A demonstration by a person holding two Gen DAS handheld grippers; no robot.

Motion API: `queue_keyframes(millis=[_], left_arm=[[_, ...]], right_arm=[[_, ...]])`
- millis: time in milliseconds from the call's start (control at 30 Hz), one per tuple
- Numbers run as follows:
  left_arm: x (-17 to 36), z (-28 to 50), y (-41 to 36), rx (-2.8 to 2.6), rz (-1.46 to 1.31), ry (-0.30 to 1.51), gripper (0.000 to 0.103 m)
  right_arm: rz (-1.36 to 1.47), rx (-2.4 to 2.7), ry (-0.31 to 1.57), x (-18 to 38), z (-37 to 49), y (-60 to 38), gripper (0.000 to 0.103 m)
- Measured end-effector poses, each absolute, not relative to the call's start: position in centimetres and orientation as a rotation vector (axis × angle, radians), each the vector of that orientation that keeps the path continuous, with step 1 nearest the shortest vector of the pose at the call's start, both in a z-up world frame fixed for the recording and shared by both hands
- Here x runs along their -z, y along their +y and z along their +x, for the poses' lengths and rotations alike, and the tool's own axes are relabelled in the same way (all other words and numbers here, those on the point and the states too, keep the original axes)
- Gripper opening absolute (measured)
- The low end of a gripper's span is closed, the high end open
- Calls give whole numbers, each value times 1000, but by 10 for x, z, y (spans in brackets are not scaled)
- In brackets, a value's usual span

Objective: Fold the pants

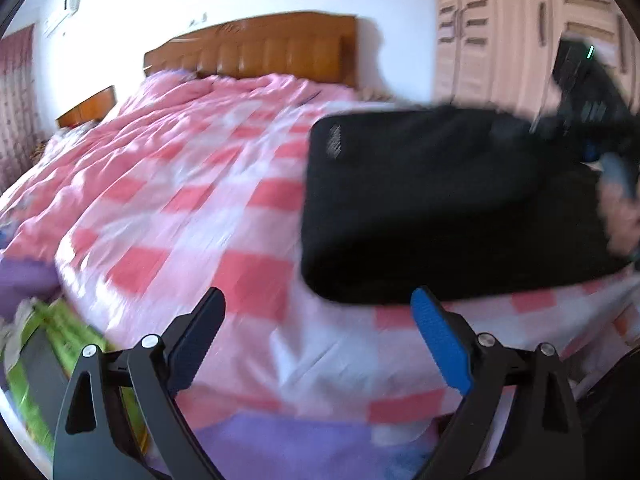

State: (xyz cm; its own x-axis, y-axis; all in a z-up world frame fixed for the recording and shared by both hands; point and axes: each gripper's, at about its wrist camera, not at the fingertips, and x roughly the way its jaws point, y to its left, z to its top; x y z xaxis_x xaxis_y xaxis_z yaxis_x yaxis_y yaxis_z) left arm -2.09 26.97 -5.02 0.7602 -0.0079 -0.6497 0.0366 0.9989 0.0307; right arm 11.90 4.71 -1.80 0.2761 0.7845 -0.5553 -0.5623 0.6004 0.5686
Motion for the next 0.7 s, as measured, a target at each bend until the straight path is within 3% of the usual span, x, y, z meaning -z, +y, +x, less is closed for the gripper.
queue_keyframes(millis=[433,700], left_arm=[[61,46,272,-183,-12,719,98],[40,42,242,-204,151,669,98]], right_arm=[[235,-900,724,-62,108,19,35],[315,-838,694,-59,111,-30,35]])
